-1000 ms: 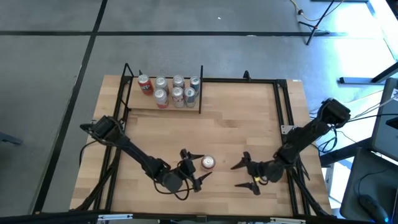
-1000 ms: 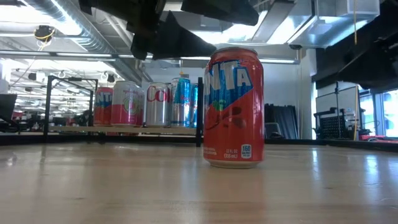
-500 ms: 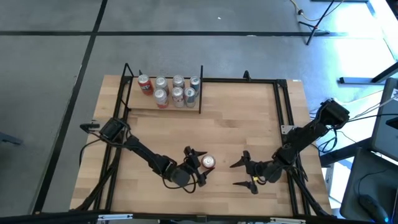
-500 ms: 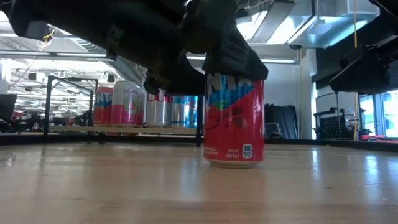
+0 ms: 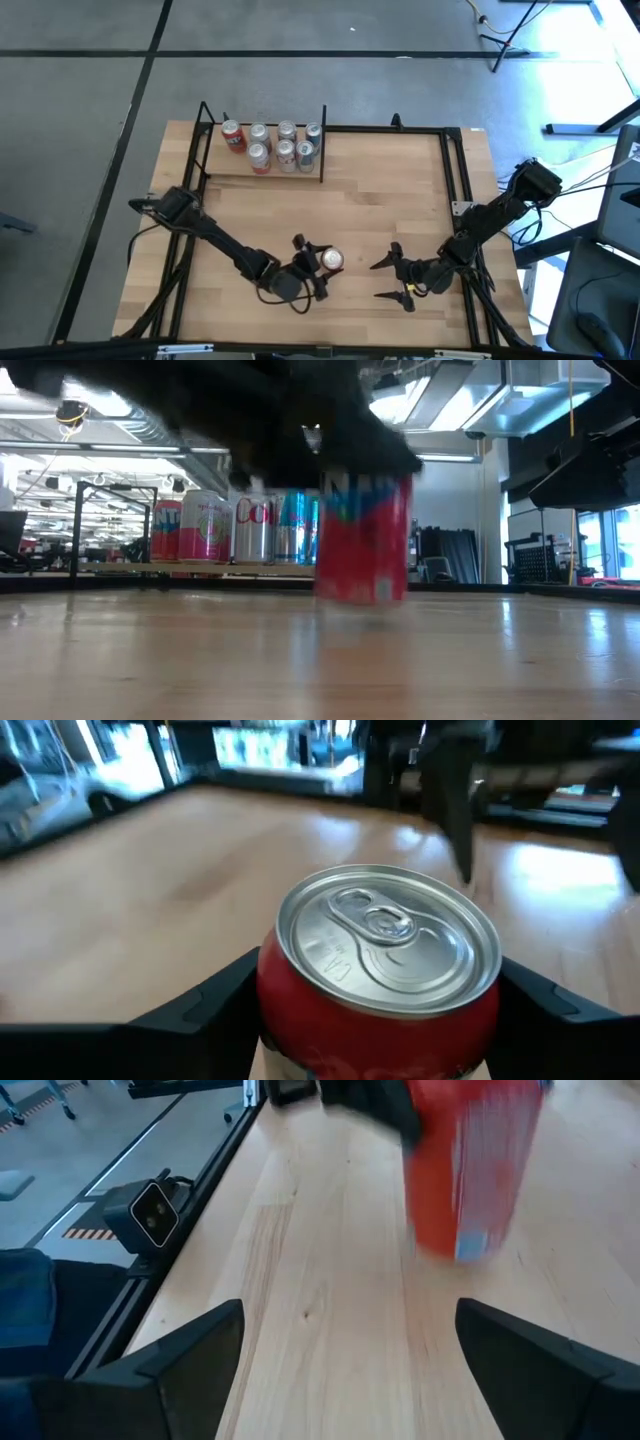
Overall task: Place canned beverage on shelf
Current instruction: Put the red soda can on the shelf aligned with other red soda can
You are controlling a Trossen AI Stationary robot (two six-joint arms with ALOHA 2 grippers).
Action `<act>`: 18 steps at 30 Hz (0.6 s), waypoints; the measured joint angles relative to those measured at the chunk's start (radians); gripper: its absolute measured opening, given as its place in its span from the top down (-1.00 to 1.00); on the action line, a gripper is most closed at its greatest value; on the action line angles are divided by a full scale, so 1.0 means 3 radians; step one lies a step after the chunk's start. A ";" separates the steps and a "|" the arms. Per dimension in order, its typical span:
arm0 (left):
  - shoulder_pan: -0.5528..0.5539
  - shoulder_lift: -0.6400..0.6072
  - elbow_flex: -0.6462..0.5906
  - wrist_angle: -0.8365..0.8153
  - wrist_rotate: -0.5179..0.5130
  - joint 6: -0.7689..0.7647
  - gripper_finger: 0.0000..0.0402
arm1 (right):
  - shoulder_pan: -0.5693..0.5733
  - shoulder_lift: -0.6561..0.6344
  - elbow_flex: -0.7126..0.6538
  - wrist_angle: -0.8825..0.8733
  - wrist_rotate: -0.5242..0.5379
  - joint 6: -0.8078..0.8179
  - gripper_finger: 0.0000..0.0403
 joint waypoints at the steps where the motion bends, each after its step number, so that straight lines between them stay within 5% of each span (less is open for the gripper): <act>1: -0.0033 -0.0075 0.0000 -0.0041 -0.0062 0.0075 -0.30 | 0.0000 0.0000 0.0000 -0.0001 0.0001 0.0000 -0.73; 10: -0.0405 -0.1135 0.0008 -0.1401 -0.1151 0.0074 -0.30 | -0.0001 -0.0001 0.0000 -0.0039 0.0135 -0.0013 -0.73; 18: -0.0445 -0.2065 -0.0091 -0.3988 -0.1475 -0.1849 -0.30 | -0.0001 -0.0001 0.0000 -0.0188 0.0602 -0.0062 -0.73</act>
